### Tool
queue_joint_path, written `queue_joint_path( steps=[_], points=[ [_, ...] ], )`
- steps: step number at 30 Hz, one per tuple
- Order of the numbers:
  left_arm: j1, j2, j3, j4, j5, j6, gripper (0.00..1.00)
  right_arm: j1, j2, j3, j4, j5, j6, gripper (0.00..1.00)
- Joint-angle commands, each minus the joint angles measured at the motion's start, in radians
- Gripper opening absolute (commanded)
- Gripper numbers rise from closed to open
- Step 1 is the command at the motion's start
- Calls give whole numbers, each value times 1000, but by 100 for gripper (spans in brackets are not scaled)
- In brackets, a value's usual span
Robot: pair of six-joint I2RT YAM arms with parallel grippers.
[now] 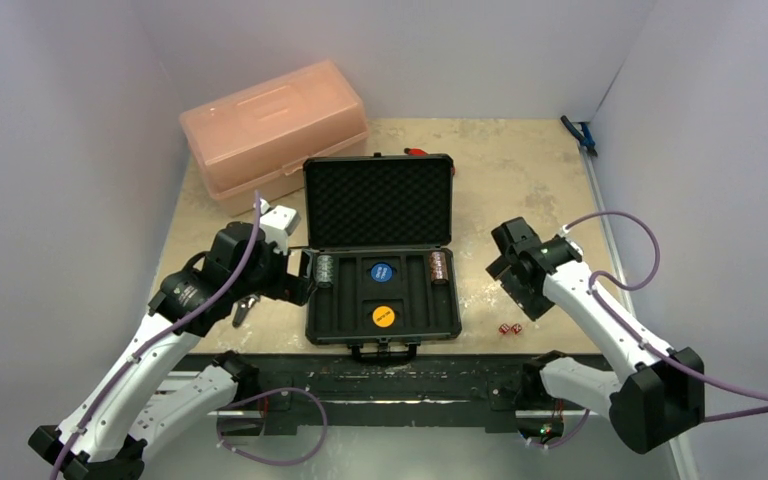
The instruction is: Pack up texas hold em set
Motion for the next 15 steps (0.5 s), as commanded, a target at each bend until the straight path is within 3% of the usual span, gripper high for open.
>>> queue_joint_path(
  steps=[1,7,15],
  points=[
    [7,-6,-3,29,-25,18,97,-112,22,-47,33,-90,-71,96],
    [7,-4,-1,26,-33,20,97,-260,37,-130,106,-202,-142,82],
    [7,0,-1,25,-45,21,96,-330,16,-200,141,-235,-168,74]
  ],
)
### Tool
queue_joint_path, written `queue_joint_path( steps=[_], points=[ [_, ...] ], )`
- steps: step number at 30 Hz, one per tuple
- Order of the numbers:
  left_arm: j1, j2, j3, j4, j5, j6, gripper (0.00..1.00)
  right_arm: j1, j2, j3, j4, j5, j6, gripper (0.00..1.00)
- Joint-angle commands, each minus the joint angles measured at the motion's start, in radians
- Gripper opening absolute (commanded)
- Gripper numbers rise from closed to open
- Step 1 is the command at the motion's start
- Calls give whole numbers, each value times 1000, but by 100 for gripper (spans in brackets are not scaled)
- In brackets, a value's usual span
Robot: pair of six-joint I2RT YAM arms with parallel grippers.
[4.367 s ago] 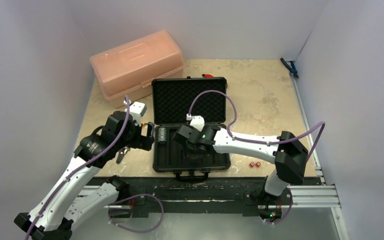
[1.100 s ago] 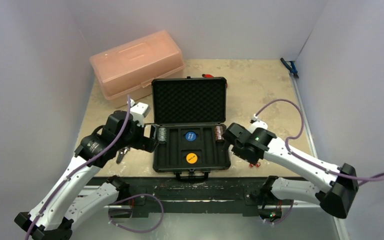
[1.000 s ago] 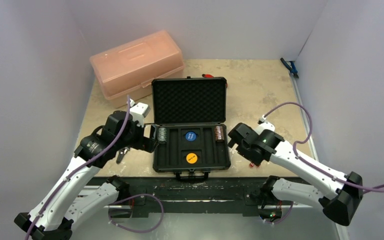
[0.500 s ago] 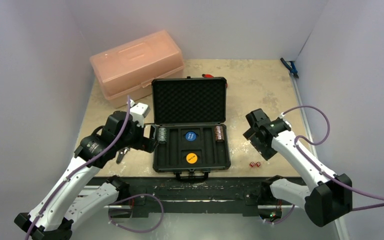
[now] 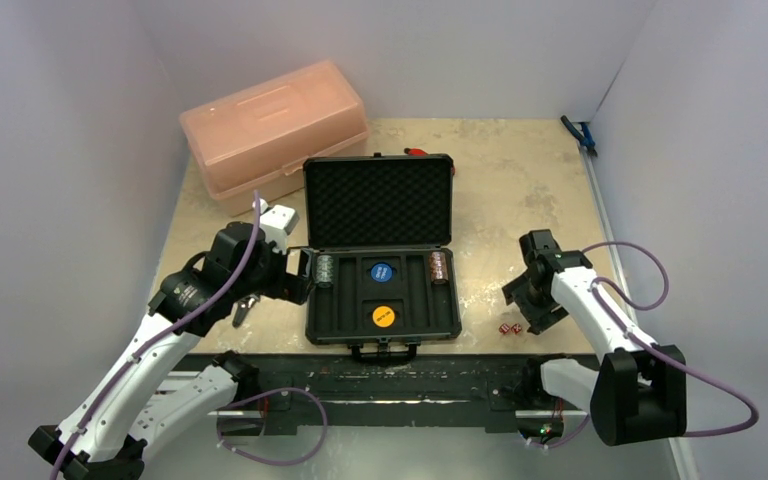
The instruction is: Pack up texas hold em set
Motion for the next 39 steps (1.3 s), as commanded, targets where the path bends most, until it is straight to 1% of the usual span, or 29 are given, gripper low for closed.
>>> queue_joint_path(
  steps=[1,4,6,17,25,35,37,39],
  points=[
    [8,1,0,24,-16,20,96,-20,-22,-40,51,-46,-37,71],
    [8,2,1,23,-15,21,96,-22,-17,-64,71,-70,-30,62],
    [7,0,-1,23,-16,21,96,-26,-14,-78,85,-80,-25,57],
    [7,-3,-1,22,-18,20,96,-33,0,-107,113,-67,-5,48],
    [7,0,0,21,-18,20,96,-32,0,-118,122,-65,-4,36],
    [7,0,0,20,-21,21,96,-33,0,-114,124,-62,-9,6],
    [8,-1,-1,20,-20,21,96,-33,-9,-106,122,-60,-15,1],
    [7,-1,-1,21,-21,21,96,-33,-17,-93,118,-58,-22,0]
  ],
)
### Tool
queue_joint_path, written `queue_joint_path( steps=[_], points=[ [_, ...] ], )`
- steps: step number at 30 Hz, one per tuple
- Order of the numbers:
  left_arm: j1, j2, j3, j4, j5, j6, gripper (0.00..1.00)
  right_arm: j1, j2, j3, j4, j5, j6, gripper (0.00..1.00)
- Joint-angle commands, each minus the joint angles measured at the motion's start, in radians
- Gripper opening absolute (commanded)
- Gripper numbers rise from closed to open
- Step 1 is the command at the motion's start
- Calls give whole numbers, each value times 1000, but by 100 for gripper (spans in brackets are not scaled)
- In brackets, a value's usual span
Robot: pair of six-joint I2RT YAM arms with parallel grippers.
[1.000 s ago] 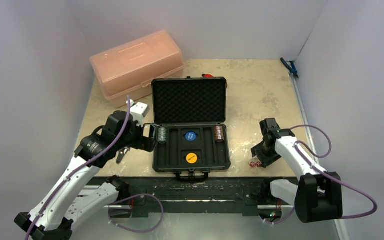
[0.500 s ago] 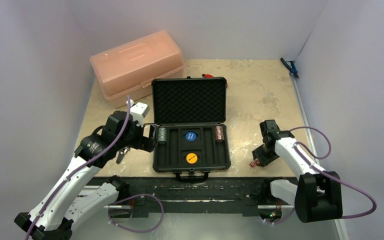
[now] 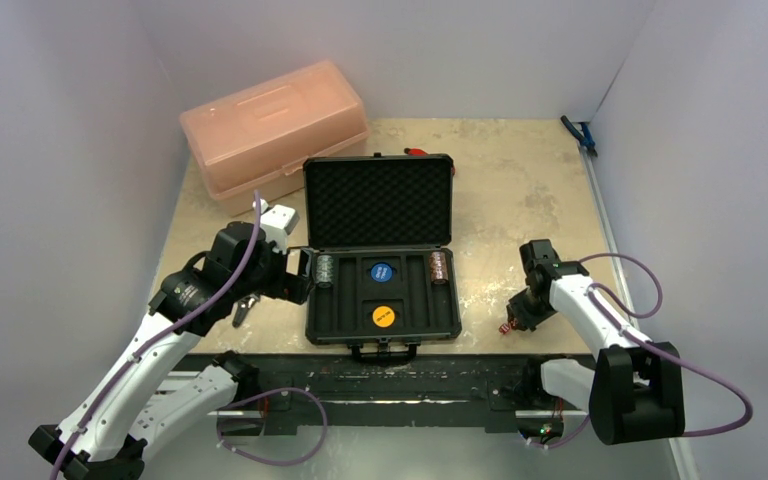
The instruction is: Pack up texas hold em set
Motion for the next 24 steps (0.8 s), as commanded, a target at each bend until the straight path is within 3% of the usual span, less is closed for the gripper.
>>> queue_joint_path(
  steps=[1,8,17,24],
  points=[
    [8,-4,1,21,-15,21,96,-3,-21,28,2,19,-8,0],
    [7,-9,-1,22,-13,21,95,-4,-29,79,15,29,-46,0],
    [7,-2,0,22,-15,21,95,-3,-10,164,59,25,-212,0],
    [7,11,1,21,-19,21,95,-3,-33,183,124,-85,-291,0]
  ],
)
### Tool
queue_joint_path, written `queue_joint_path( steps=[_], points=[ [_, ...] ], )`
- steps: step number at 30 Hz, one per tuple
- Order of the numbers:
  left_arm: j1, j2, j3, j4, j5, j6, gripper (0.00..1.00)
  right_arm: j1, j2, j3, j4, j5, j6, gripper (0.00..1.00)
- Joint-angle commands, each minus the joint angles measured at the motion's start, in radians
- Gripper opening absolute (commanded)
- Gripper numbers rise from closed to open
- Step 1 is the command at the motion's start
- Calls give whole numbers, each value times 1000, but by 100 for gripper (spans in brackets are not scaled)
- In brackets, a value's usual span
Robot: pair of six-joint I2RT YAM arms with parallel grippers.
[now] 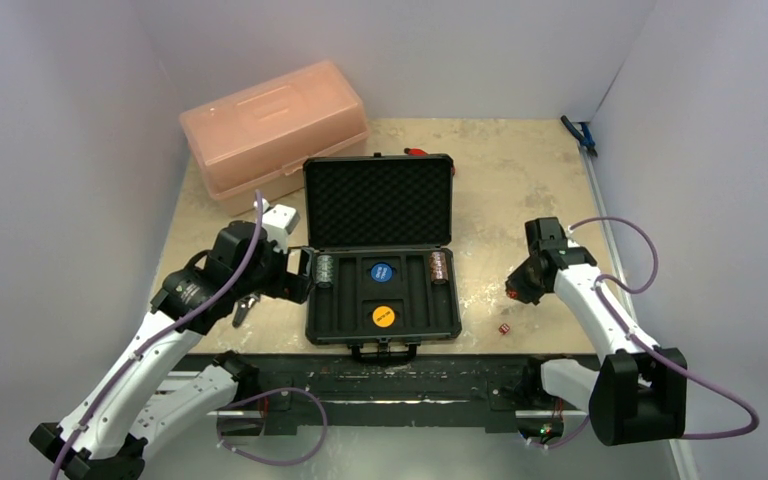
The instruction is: Pack up texas hold em set
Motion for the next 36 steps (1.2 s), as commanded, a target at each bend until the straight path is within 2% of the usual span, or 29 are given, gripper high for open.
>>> queue_joint_path(
  steps=[1,4,14,21,24,36],
  points=[
    [7,6,0,23,-15,21,94,-1,-39,43,72,-83,-90,0],
    [7,7,2,22,-16,22,94,-2,-99,28,137,-150,-118,0],
    [8,21,2,25,-12,22,94,-2,-269,6,249,-194,-151,0],
    [8,34,4,22,-11,23,93,-2,-238,33,282,-265,-243,0],
    [7,32,4,23,-12,23,93,-3,-201,43,306,-358,-296,0],
    [7,35,4,23,-13,23,93,0,-127,80,347,-551,-354,0]
  ],
)
